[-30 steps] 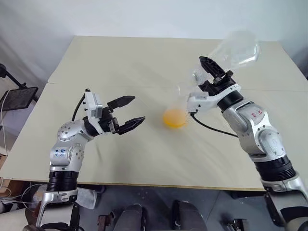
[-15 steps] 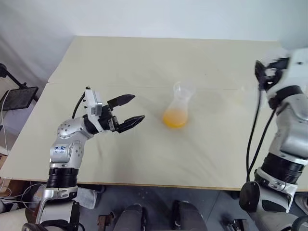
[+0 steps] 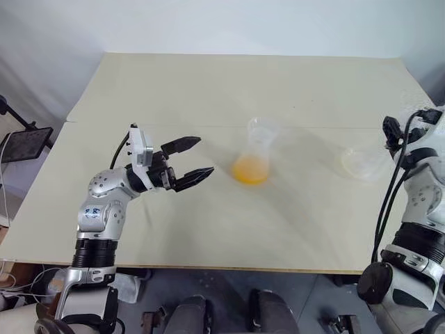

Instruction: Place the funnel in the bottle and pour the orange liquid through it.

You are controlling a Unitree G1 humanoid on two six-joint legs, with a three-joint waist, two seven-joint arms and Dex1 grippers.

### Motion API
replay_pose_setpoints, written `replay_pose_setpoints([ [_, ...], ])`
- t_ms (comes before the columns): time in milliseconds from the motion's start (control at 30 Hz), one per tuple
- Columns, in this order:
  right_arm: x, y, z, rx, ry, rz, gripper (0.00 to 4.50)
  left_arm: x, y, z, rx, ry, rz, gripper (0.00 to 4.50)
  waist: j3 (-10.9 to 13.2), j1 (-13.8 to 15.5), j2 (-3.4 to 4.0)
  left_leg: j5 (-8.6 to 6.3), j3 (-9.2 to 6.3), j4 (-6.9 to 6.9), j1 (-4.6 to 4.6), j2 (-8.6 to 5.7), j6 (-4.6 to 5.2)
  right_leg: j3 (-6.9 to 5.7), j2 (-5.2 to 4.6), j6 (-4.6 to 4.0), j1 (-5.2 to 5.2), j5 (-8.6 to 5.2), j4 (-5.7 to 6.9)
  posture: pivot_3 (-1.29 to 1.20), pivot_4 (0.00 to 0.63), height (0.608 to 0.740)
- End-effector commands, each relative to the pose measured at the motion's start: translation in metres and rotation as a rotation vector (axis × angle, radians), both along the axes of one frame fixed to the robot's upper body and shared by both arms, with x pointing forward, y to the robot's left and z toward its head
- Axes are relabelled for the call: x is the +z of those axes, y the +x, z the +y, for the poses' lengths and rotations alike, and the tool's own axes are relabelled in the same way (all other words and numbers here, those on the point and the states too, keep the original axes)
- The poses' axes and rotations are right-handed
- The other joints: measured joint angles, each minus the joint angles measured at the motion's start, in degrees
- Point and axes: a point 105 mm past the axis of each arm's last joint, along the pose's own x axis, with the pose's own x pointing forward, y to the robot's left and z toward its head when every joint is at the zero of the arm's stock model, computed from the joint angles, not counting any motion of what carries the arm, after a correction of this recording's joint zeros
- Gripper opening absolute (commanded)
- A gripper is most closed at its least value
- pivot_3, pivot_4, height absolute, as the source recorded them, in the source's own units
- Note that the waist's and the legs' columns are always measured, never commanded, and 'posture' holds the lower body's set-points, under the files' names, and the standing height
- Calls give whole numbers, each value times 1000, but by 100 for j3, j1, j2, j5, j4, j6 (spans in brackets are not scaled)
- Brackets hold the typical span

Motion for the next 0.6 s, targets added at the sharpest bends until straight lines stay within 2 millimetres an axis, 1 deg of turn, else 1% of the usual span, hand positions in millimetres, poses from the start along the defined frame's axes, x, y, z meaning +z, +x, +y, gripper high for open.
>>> replay_pose_setpoints([
  [33, 20, -6, 3, 13, -44, -68, 4133, 8, -5, -1, -11, -5, -43, 4500, 0, 3, 0, 0, 0, 0, 0, 0, 0, 0, 0, 0, 0, 0, 0, 0, 150, 740],
  [67, 22, -7, 2, 9, -54, -71, 4482, 8, -5, -1, -11, -5, -43, 4500, 0, 9, 0, 0, -1, 0, 0, 0, 0, 0, 0, 0, 0, 0, 0, 0, 150, 740],
  [133, 25, -10, 2, 11, -82, -80, 4482, 8, -5, 0, -9, -4, -42, 4500, 0, 19, 0, 0, -2, 2, -2, 0, 0, 1, -1, 0, 0, 0, 0, 0, 150, 740],
  [167, 35, -17, 3, 14, -167, -130, 4482, 8, -5, 1, -6, -2, -41, 4500, 0, 34, 0, 0, -3, 3, -3, 0, 0, 1, -1, 0, 0, 0, 0, 0, 150, 740],
  [233, 44, -30, 3, 22, -239, -161, 4482, 7, -5, 3, 3, 4, -40, 4500, 0, 46, 0, 0, -13, 3, -6, -2, 0, 3, -4, 0, 1, 0, -2, 0, 150, 740],
  [400, 46, -50, -5, 45, -230, -165, 4482, 6, -5, 9, 38, -3, -35, 4500, 0, 27, -1, 0, -12, -5, -6, -2, 0, -1, -1, 0, 3, 0, -13, 0, 150, 740],
  [500, 49, -66, -7, 109, -229, -180, 4482, 2, -7, 13, 46, 5, -22, 4500, 0, 42, 0, 0, -12, -5, -4, 2, 0, 0, 1, 0, 7, 0, -14, 0, 150, 740],
  [600, 52, -83, -11, 153, -271, -192, 4482, -4, -9, 19, 58, 30, 1, 4500, 0, 48, -1, 0, -8, -3, -4, 0, 1, 1, -2, 1, 10, 0, -23, 0, 150, 740],
])
